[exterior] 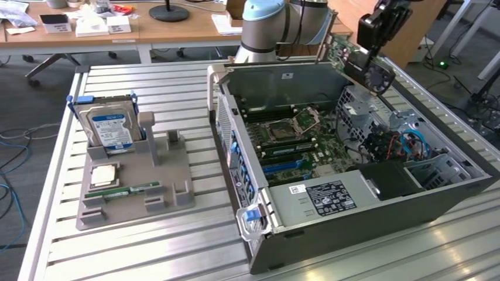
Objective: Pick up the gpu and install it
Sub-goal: 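Insert the gpu into the slot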
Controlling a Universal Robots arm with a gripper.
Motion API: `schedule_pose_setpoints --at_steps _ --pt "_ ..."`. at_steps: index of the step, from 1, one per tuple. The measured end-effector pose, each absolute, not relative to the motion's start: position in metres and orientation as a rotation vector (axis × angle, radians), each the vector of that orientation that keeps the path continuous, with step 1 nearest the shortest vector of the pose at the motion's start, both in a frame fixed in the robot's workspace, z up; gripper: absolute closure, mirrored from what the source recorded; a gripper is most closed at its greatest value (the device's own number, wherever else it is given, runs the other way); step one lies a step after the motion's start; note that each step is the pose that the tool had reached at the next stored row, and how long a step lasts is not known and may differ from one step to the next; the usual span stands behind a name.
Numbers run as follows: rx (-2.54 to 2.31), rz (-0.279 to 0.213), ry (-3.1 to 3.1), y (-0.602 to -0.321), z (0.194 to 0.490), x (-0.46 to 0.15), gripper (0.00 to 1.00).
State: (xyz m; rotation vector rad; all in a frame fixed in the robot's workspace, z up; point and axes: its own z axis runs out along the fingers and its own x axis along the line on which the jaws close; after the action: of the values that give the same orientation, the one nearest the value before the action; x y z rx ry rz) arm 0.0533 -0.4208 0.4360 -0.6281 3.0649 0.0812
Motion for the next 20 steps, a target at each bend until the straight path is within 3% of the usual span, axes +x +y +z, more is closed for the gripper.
schedule_pose_setpoints --at_steps 20 --pt "-1.177 0.084 2.909 -0.4208 0.4356 0.0533 0.74"
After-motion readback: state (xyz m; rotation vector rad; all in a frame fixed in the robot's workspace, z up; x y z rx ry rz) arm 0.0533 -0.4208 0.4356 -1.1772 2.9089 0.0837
